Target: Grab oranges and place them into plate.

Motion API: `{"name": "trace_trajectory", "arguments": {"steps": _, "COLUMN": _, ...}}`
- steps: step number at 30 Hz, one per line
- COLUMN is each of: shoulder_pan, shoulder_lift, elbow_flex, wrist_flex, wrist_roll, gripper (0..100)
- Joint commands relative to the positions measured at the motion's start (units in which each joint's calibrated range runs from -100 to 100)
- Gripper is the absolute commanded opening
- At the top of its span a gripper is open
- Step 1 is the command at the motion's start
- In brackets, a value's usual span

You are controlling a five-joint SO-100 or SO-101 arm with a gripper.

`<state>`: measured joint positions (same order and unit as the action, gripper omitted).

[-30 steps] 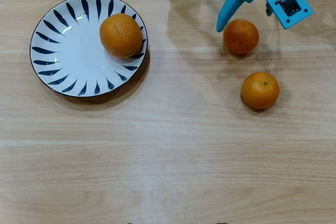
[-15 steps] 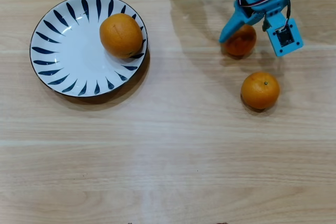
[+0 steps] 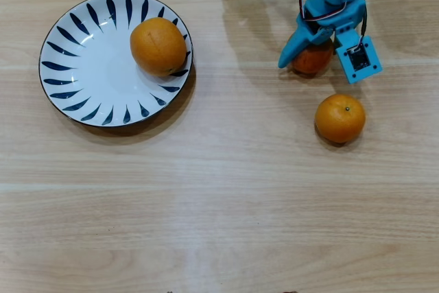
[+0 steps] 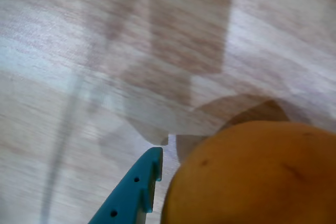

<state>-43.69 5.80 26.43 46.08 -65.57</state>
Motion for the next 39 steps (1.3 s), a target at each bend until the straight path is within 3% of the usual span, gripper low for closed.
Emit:
{"name": "trace_trajectory", "arguments": {"steps": 1, "shoulder_pan": 0.5, "shoulder_lift": -0.2, "elbow_flex": 0.1, "wrist_flex": -0.2, "wrist_roll": -0.3, "gripper": 35}}
{"name": "trace_trajectory", "arguments": {"steps": 20, "shoulder_pan": 2.2, "shoulder_lift": -0.9, "elbow_flex": 0.2, "wrist_flex": 0.1, "wrist_roll": 1.2, "gripper": 31}}
{"name": "trace_trajectory", "arguments": {"steps": 25, "shoulder_pan": 9.4, "shoulder_lift": -5.6, "elbow_flex": -0.6, "wrist_flex": 2.9, "wrist_roll": 7.9, "gripper": 31}}
{"name": "trace_trajectory", "arguments": {"steps": 30, "shoulder_pan": 20.3, "shoulder_lift": -14.3, "elbow_flex": -1.2, "wrist_flex": 13.4, "wrist_roll": 15.0, "gripper": 31}}
{"name": "trace_trajectory", "arguments": {"steps": 39, "shoulder_pan": 46.5, "shoulder_lift": -26.9, "elbow_flex": -10.9, "wrist_flex": 30.4, "wrist_roll": 33.7, "gripper": 31}}
